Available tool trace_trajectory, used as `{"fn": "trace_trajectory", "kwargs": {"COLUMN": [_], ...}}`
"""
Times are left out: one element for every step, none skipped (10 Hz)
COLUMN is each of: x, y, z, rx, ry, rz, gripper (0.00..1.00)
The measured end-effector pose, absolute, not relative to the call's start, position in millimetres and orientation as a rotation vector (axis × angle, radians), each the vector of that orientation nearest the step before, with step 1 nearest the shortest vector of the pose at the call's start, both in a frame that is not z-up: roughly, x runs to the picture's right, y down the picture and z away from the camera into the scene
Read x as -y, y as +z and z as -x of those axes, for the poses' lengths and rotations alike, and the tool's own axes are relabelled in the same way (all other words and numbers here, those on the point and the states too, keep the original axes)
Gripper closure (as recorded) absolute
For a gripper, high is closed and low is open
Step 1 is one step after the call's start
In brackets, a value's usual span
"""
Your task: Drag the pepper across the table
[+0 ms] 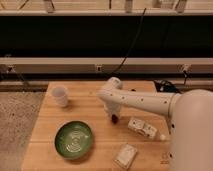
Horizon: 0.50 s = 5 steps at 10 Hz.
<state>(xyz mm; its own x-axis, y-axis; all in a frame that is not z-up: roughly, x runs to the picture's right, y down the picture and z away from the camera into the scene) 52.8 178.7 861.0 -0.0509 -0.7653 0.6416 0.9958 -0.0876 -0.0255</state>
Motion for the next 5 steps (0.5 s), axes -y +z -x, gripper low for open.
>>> {"fn": "trace_trajectory", "kwargs": {"x": [-180.7, -182.3, -182.0, -181.8, -179.4], "y": [858.6, 855.9, 854.1, 853.3, 852.2], "z": [-52.5, -47.5, -45.0, -47.2, -49.7], "rx": [0.509, 0.513, 0.521, 0.522, 0.521], "ry": [-1.583, -1.596, -1.603, -1.610, -1.620], "rz": [0.595, 0.596, 0.595, 0.594, 0.593], "gripper": [0.98, 0.98, 0.98, 0.98, 0.98]}}
